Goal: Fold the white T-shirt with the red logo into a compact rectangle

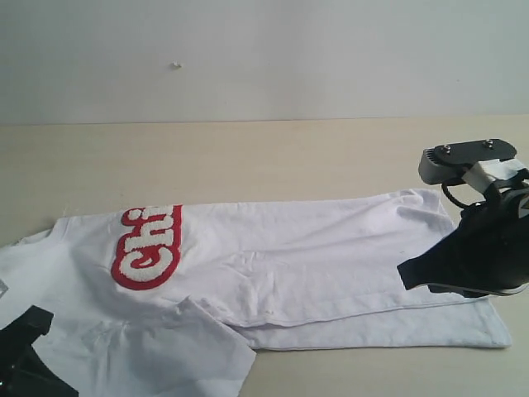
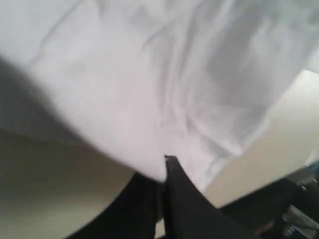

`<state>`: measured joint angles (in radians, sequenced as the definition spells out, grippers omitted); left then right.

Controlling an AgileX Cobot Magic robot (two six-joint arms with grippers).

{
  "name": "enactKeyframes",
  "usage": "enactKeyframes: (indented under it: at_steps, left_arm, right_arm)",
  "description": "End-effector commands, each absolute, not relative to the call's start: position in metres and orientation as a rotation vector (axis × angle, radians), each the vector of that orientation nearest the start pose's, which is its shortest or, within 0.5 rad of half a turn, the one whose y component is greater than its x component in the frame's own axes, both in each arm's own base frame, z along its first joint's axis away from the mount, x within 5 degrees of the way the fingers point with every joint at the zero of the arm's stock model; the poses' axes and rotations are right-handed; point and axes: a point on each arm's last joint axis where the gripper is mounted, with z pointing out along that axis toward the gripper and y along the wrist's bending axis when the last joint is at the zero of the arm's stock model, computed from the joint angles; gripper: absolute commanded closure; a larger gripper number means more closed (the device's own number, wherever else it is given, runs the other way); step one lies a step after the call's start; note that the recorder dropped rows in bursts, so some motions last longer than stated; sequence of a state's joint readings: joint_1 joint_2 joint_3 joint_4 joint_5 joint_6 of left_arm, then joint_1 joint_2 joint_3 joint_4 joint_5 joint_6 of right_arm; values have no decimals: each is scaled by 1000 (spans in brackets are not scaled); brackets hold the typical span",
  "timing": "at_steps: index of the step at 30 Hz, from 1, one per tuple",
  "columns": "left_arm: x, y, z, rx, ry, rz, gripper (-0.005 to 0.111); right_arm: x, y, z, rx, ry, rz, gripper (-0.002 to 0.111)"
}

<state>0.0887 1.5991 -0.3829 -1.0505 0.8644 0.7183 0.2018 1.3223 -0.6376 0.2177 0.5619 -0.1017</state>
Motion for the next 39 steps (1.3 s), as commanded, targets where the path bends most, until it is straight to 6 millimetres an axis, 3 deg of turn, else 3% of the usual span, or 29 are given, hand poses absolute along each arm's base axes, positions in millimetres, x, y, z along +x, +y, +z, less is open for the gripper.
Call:
enactKeyframes:
  at_steps: [1, 6, 13, 16, 19, 27, 30, 35, 37, 39]
  left_arm:
    - [180, -56, 145, -203, 2963, -1502, 107]
    - [204, -59, 145, -386, 2815, -1575, 107]
    - [244, -60, 121, -692, 2599, -1711, 107]
    - [257, -59, 116, -747, 2499, -1726, 107]
    - [266, -56, 115, -810, 2382, -1723, 107]
    - [275, -32, 118, -882, 2297, -1698, 105]
    - [275, -24, 118, -909, 2270, -1687, 87]
    - [275, -22, 119, -788, 2257, -1666, 37]
    - [275, -23, 121, -741, 2243, -1686, 31]
    - [274, -24, 124, -722, 2224, -1723, 34]
  right_arm:
    - [218, 54, 202, -194, 2708, 238, 108]
    - [218, 54, 202, -194, 2708, 238, 108]
    - [217, 54, 202, -202, 2713, 234, 108]
    - [217, 54, 202, -206, 2713, 231, 108]
    - [217, 53, 202, -212, 2715, 225, 108]
    - [217, 53, 202, -212, 2717, 225, 108]
    - [217, 53, 202, -212, 2715, 225, 108]
    - [217, 53, 202, -212, 2713, 225, 108]
    - [217, 53, 202, -212, 2713, 225, 108]
    - [217, 53, 202, -212, 2713, 225, 108]
